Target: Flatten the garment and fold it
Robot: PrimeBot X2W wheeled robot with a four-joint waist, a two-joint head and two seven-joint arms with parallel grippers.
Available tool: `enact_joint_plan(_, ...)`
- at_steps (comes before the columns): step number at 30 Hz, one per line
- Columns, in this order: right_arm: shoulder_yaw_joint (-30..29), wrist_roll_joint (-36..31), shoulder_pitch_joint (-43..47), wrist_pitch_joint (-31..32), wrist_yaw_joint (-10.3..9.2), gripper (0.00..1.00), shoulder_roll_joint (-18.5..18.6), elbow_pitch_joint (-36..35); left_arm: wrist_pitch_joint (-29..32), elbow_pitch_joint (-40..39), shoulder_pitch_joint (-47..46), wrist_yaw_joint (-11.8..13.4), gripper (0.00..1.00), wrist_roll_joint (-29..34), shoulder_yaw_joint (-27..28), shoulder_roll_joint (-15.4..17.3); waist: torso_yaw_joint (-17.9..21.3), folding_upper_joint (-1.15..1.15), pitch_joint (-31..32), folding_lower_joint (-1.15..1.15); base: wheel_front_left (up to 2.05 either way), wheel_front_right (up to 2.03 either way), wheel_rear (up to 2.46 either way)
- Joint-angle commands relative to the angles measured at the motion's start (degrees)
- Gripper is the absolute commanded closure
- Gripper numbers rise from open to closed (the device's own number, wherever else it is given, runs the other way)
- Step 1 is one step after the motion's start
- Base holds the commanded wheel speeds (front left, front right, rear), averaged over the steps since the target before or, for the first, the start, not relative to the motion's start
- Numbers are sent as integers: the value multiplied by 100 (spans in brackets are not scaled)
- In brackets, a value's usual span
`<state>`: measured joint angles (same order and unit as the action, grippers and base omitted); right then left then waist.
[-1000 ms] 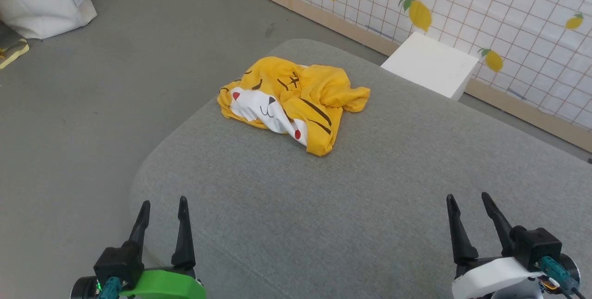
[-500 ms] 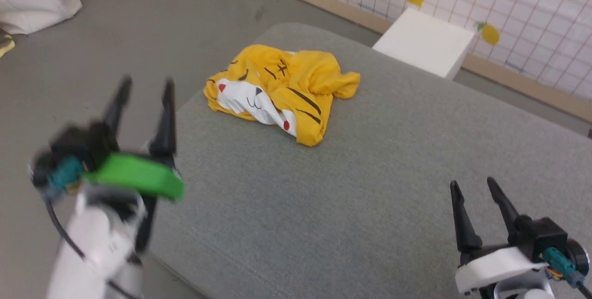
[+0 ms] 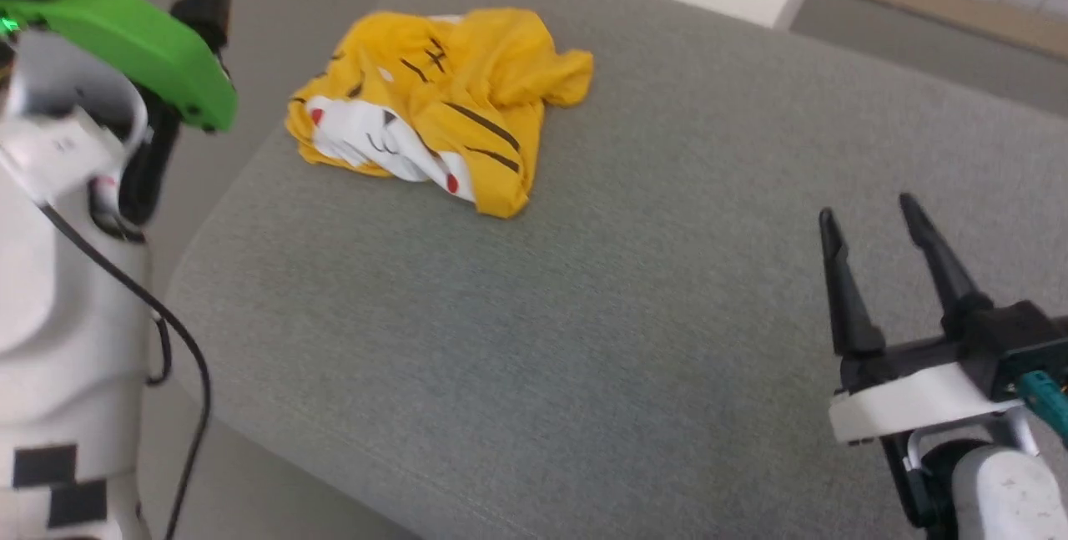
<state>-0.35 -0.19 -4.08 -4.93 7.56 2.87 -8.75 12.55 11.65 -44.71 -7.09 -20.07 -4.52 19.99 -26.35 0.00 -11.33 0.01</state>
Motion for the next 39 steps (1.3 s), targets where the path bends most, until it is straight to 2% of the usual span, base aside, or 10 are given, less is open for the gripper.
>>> enact_joint_plan(1, -3, -81, -120, 71, -8, 0, 0, -152, 43, 156, -210, -31, 0, -79, -49, 53, 396, 0, -656, -1, 0, 0, 0)
enact_joint_plan(7, 37, -308, -342, 347, -8, 0, 0, -599, 264, 814, -731, -37, 0, -155, -302, 296, 629, 0, -1249, -1, 0, 0, 0)
enact_joint_plan(10, 88, -409, -494, 434, -8, 0, 0, -772, 606, 1135, -996, -38, 0, -344, -676, 512, 792, 0, -1628, -1, 0, 0, 0)
enact_joint_plan(16, 78, -424, -604, 466, -8, 0, 0, -879, 1413, 1457, -1055, -19, 0, -1038, -566, 422, 939, 0, -1923, -1, 0, 0, 0)
enact_joint_plan(26, 84, -487, -755, 504, -8, 0, 0, -987, 3133, 1640, -818, 493, 0, -1473, -598, 422, 1043, 0, -2319, -1, 0, 0, 0)
enact_joint_plan(33, 128, -482, -845, 534, -8, 0, 0, -1004, 3644, 1582, -513, 815, 0, -1496, -627, 523, 1144, 0, -2494, -1, 0, 0, 0)
enact_joint_plan(36, 121, -494, -855, 547, -8, 0, 0, -1014, 3728, 1556, -379, 834, 0, -1514, -662, 533, 1170, 0, -2538, -1, 0, 0, 0)
enact_joint_plan(37, 119, -497, -860, 550, -8, 0, 0, -1014, 3689, 1534, -352, 819, 16, -1526, -655, 535, 1179, 0, -2548, -1, 0, 0, 0)
enact_joint_plan(38, 118, -499, -866, 552, -8, 0, 0, -1012, 3617, 1506, -343, 787, 89, -1530, -649, 538, 1185, 0, -2552, -1, 0, 0, 0)
enact_joint_plan(39, 115, -503, -874, 551, -8, 0, 0, -1001, 3533, 1495, -336, 750, 100, -1538, -637, 543, 1193, 0, -2541, -1, 0, 0, 0)
